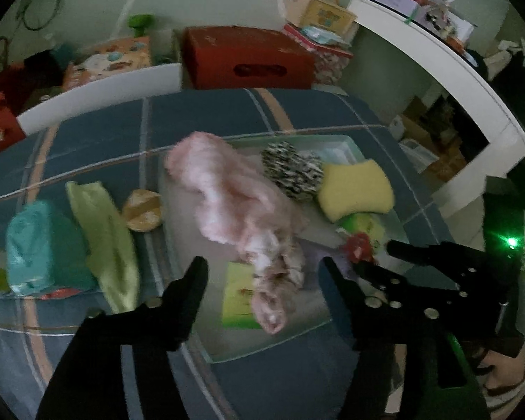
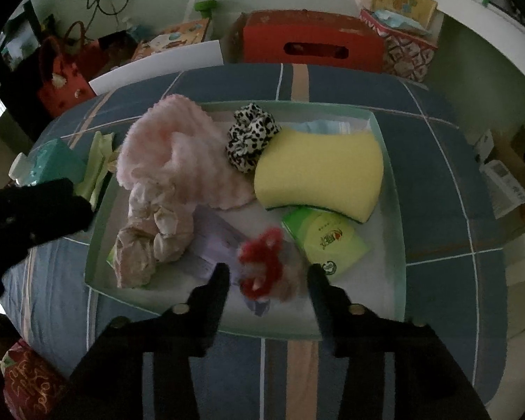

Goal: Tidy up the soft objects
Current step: 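Open both tools to drop the cloth bundle and red toy into the tray, then move both open tools to the lime-green cloth and orange round pad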

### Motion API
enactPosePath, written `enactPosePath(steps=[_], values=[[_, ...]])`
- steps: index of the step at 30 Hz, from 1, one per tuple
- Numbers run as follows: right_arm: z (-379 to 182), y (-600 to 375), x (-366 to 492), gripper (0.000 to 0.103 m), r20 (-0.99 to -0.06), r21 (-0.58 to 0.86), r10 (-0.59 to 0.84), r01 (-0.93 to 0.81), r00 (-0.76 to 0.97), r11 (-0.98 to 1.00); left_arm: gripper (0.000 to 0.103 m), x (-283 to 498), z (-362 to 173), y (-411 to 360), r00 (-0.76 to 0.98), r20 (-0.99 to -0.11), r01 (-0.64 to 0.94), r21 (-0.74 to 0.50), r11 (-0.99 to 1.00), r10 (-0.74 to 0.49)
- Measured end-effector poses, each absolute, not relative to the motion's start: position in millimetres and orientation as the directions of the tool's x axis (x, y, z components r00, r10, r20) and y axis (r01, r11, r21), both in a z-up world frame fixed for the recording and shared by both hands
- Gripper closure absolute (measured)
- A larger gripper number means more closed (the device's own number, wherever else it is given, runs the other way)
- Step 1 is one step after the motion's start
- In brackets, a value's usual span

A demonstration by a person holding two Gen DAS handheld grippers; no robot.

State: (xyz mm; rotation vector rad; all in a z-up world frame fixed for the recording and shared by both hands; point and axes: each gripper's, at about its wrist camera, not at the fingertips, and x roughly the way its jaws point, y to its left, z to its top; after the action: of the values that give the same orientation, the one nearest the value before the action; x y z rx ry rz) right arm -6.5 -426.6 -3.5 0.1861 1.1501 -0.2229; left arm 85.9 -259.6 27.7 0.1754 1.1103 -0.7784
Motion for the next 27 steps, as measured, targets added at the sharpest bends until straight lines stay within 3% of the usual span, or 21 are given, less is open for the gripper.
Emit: enactPosePath(steps=[4,13,15,27], values=[[5,-423,-6,0.038,-0.911,0.018,-0.094,0.266,0.402,0.964,0.014,100,36,-242,0.274,-0.864,0.601,-0.190,0.776,-0.423],[15,-408,4,0.015,-0.904,-0.013,-0.111,0.233,0.413,0.972,0.008,134,52,-200,0.361,-0.862,0.536,-0.121,0.836,-0.356],[17,-404,7,0.002,-0.899,-0.025,-0.120,0.224,0.421,0.974,0.008,145,54,-191,0.362,-0.866,0.527,-0.116,0.842,-0.346],[33,-366,60,0.000,-0.894,-0.018,-0.070,0.119,0.443,0.993,0.008,213,65,-151,0.349,-0.883,0.499,-0.107,0.860,-0.312]])
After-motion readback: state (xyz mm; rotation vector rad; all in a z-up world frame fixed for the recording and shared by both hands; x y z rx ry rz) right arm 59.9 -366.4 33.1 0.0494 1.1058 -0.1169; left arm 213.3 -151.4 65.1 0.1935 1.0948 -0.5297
